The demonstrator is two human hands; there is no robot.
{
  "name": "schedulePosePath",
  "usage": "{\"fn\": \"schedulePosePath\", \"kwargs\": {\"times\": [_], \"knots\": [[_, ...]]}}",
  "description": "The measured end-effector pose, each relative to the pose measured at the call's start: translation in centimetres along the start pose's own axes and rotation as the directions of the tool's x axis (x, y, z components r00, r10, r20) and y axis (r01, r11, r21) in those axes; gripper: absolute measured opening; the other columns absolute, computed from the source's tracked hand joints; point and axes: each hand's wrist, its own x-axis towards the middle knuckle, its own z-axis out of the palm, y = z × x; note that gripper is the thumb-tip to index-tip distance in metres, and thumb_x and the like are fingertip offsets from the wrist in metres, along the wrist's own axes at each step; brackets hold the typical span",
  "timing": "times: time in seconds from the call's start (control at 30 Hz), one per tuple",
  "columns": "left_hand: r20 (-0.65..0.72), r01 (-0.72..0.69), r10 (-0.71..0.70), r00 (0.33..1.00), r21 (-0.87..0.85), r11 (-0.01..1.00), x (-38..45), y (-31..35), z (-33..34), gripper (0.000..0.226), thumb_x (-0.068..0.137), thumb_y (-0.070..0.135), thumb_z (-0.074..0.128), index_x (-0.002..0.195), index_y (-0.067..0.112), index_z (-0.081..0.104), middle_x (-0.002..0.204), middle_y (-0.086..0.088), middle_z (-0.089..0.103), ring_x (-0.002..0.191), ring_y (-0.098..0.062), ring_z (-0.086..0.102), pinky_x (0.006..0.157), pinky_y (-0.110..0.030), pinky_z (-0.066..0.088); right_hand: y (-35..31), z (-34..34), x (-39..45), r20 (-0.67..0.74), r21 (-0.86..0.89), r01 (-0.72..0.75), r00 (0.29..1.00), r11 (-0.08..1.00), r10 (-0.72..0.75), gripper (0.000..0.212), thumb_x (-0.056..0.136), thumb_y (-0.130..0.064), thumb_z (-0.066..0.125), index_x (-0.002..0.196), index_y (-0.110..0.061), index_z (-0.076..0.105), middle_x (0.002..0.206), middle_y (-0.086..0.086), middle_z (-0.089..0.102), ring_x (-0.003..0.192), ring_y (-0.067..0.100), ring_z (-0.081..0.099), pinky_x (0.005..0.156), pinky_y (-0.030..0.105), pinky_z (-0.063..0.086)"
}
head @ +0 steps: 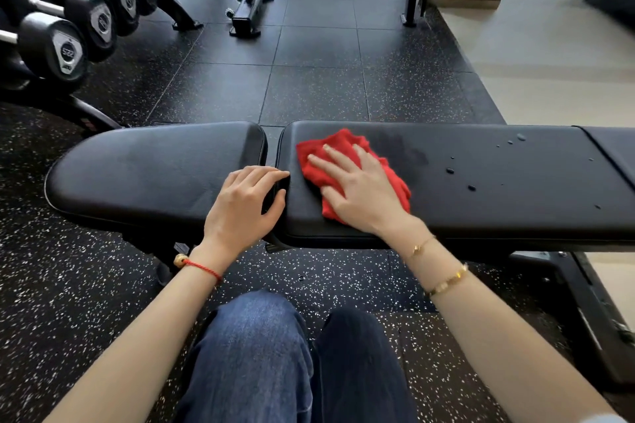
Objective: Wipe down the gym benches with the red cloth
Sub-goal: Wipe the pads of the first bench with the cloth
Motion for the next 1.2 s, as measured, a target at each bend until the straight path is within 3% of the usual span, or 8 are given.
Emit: {"fn": "schedulePosePath", "kwargs": {"times": [0.13,0.3,0.43,0.57,0.7,0.87,1.0,1.2], "knots": [[0.003,-0.005,0.005,1.000,-0.007,1.000,0.0,0.0,0.0,0.031,0.093,0.027,0.053,0.119,0.017,0.067,0.116,0.004,0.068,0.113,-0.019,0.061,0.102,-0.034,0.042,0.5,0.1,-4.3,0.002,-0.007,0.148,0.989,0.989,-0.148,0.056,0.093,-0.047,0.039,0.148,-0.047,0.030,0.159,-0.018,0.023,0.148,0.026,0.020,0.120,0.045,0.014],[0.016,0.010,-0.009,1.000,-0.018,1.000,0.1,0.3,0.1,0.032,0.093,0.026,0.053,0.120,0.017,0.066,0.118,0.004,0.068,0.114,-0.018,0.060,0.104,-0.034,0.041,6.2,-1.2,-1.0,-0.041,-0.031,-0.061,0.997,0.998,0.060,0.053,0.096,-0.040,0.046,0.148,-0.042,0.034,0.159,-0.014,0.026,0.147,0.025,0.022,0.122,0.043,0.011],[0.028,0.012,-0.012,1.000,-0.007,1.000,0.1,0.2,0.0,0.032,0.093,0.027,0.052,0.121,0.018,0.066,0.119,0.004,0.067,0.115,-0.017,0.060,0.104,-0.034,0.041,5.1,-1.1,4.1,-0.016,-0.006,-0.215,0.977,0.977,0.215,0.052,0.098,-0.045,0.040,0.148,-0.046,0.029,0.161,-0.014,0.020,0.148,0.034,0.013,0.122,0.047,0.006],[0.022,0.007,-0.007,1.000,-0.002,1.000,0.0,0.3,0.1,0.031,0.093,0.027,0.053,0.120,0.019,0.066,0.118,0.005,0.067,0.113,-0.018,0.060,0.103,-0.035,0.042,1.9,-0.2,3.5,0.007,0.011,-0.061,0.998,0.998,0.061,0.054,0.096,-0.043,0.042,0.148,-0.047,0.029,0.161,-0.014,0.020,0.149,0.032,0.012,0.122,0.046,0.005],[0.016,0.000,0.000,1.000,-0.005,1.000,0.0,0.3,0.1,0.030,0.093,0.025,0.055,0.120,0.018,0.066,0.117,0.004,0.067,0.113,-0.018,0.061,0.102,-0.035,0.044,3.4,-0.3,-0.4,-0.006,-0.007,0.102,0.995,0.995,-0.102,0.055,0.095,-0.041,0.046,0.148,-0.046,0.031,0.159,-0.016,0.024,0.149,0.027,0.018,0.122,0.043,0.011],[0.007,-0.007,0.007,1.000,0.002,1.000,0.2,0.1,0.2,0.030,0.093,0.024,0.054,0.120,0.018,0.066,0.117,0.004,0.067,0.112,-0.017,0.061,0.103,-0.033,0.043,7.1,-1.5,1.9,-0.043,-0.034,-0.059,0.997,0.998,0.058,0.053,0.097,-0.040,0.045,0.148,-0.043,0.033,0.160,-0.014,0.025,0.148,0.026,0.019,0.122,0.043,0.010],[0.001,-0.003,0.003,1.000,0.007,1.000,0.2,0.2,0.2,0.030,0.093,0.024,0.053,0.119,0.018,0.065,0.117,0.004,0.067,0.112,-0.017,0.061,0.103,-0.032,0.042,4.9,-1.1,6.1,-0.019,-0.008,-0.191,0.981,0.982,0.191,0.052,0.098,-0.045,0.039,0.149,-0.045,0.029,0.161,-0.015,0.020,0.148,0.033,0.014,0.122,0.045,0.006],[-0.001,-0.008,0.008,1.000,0.021,1.000,0.1,0.2,0.2,0.030,0.091,0.022,0.056,0.118,0.017,0.067,0.116,0.003,0.068,0.110,-0.019,0.062,0.101,-0.033,0.043,1.4,0.2,3.1,-0.037,-0.014,0.021,0.999,1.000,-0.021,0.056,0.095,-0.048,0.044,0.149,-0.044,0.030,0.160,-0.014,0.023,0.149,0.029,0.016,0.122,0.044,0.009]]}}
